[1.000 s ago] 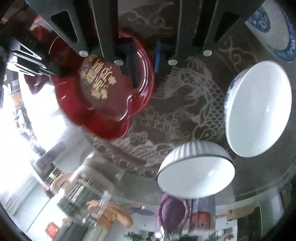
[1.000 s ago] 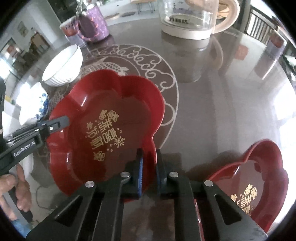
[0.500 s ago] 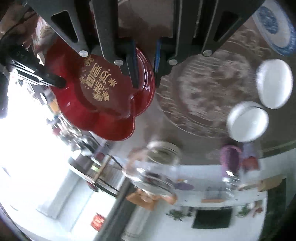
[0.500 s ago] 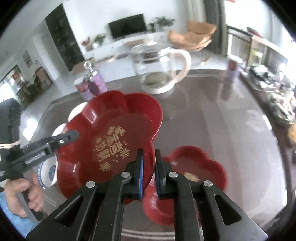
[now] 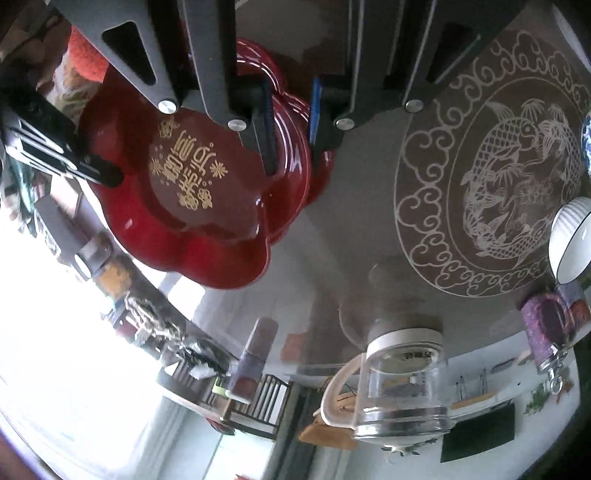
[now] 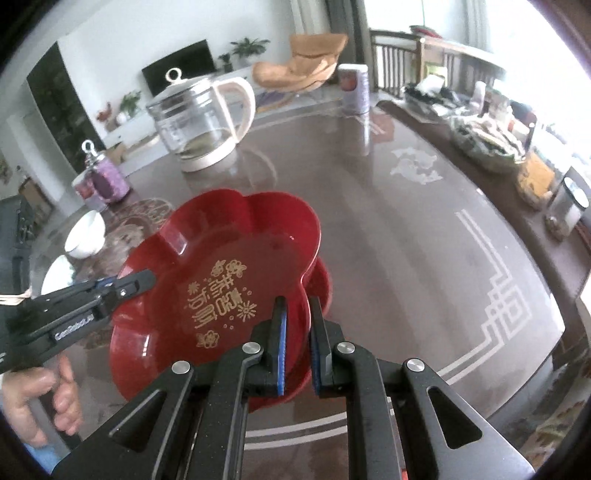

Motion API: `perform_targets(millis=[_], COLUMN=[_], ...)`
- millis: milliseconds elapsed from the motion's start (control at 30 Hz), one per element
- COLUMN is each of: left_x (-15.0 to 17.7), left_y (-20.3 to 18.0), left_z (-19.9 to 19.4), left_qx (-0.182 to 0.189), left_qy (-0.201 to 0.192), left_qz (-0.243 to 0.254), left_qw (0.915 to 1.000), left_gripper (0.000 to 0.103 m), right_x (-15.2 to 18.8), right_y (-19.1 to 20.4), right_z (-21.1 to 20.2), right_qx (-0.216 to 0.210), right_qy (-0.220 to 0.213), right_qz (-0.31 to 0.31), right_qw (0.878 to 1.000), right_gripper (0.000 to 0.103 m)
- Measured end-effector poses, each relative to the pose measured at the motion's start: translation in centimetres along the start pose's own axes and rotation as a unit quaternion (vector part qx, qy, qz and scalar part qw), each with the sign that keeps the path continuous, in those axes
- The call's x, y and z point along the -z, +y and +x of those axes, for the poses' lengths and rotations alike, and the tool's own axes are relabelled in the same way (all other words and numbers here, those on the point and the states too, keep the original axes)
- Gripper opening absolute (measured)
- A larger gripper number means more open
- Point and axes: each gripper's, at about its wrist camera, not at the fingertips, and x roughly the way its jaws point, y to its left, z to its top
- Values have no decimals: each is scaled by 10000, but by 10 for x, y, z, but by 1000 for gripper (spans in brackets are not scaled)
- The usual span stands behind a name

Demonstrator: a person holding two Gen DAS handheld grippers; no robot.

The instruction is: Organize plates and bowls

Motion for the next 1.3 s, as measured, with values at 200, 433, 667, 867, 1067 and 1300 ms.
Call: perform_targets(millis=[200, 433, 667, 867, 1067, 1300], left_x=[6, 2, 6, 22, 61, 88], left_y=[1, 3, 7, 30, 53, 72], left_z=[3, 3, -11, -37, -45, -37], left_qx=[-180, -422, -569, -542, -853, -1449], left_qy=[48, 17, -182, -550, -676, -682], left_qz=[115, 233, 150, -277, -449, -289], left_qw=[9998, 9988, 9981, 9966, 9930, 9867], left_gripper=[14, 15, 16, 17, 84, 94], right_x=[5, 14, 20, 35, 71, 92], right_y=[-4, 6, -1, 7, 14, 16], right_z=[21, 30, 13, -20, -39, -47], right_qx=[31, 181, 333, 289, 346, 323], right_qy=[80, 18, -506, -1223, -1817, -1985], right_qz=[29, -160, -9, -83, 26, 172], right_qw=[10000, 9997, 9982, 9920, 9827, 9794], right_gripper=[11, 11, 58, 65, 68, 70])
